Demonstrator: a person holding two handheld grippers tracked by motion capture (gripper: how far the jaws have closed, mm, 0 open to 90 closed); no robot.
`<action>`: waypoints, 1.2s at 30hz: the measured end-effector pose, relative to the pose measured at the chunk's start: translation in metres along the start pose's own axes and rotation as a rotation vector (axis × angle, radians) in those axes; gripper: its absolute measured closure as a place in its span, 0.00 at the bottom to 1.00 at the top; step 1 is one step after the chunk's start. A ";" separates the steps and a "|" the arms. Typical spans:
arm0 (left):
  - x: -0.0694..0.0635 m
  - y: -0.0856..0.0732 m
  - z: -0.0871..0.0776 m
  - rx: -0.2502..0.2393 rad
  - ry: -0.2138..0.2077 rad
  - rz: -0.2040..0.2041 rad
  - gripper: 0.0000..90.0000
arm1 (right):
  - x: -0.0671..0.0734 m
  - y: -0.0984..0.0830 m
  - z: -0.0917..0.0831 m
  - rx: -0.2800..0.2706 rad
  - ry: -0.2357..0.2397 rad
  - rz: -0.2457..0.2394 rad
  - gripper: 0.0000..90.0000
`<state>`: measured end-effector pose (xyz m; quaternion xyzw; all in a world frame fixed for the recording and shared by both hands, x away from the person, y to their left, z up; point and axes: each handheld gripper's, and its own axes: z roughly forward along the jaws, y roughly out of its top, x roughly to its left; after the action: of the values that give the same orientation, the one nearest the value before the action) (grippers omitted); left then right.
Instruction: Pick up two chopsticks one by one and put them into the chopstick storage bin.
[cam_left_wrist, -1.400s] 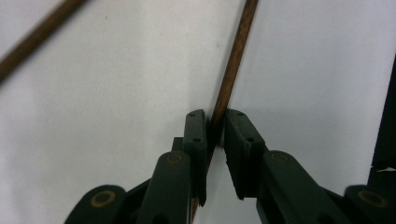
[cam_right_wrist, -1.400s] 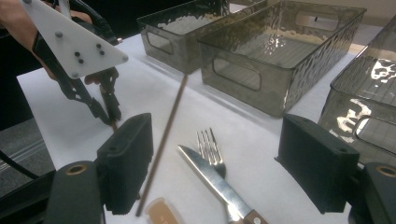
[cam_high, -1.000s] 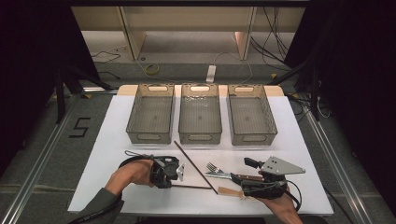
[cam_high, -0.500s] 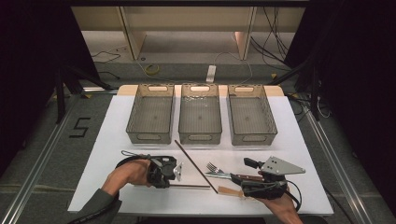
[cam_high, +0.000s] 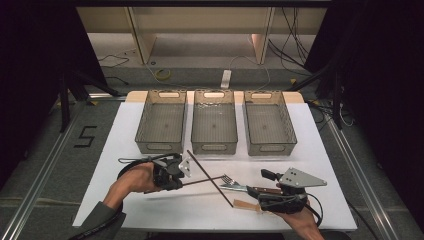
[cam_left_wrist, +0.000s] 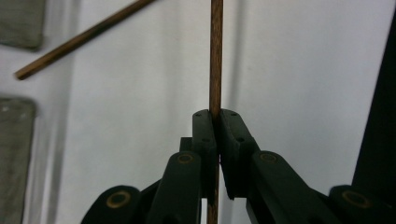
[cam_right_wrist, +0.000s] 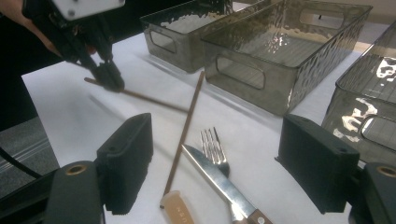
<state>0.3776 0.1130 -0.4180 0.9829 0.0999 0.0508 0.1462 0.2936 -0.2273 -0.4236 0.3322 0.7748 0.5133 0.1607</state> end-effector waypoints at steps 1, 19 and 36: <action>0.002 0.000 -0.002 -0.011 0.012 -0.020 0.94 | 0.000 0.000 0.000 0.001 -0.001 0.000 0.30; 0.037 -0.008 -0.036 -0.166 0.203 -0.354 0.94 | 0.000 -0.001 0.000 0.000 -0.001 0.007 0.30; 0.083 -0.007 -0.068 -0.248 0.333 -0.489 0.94 | -0.001 -0.001 0.000 -0.002 0.002 0.011 0.30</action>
<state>0.4487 0.1558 -0.3492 0.8825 0.3490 0.1862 0.2546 0.2940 -0.2286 -0.4249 0.3359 0.7724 0.5154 0.1577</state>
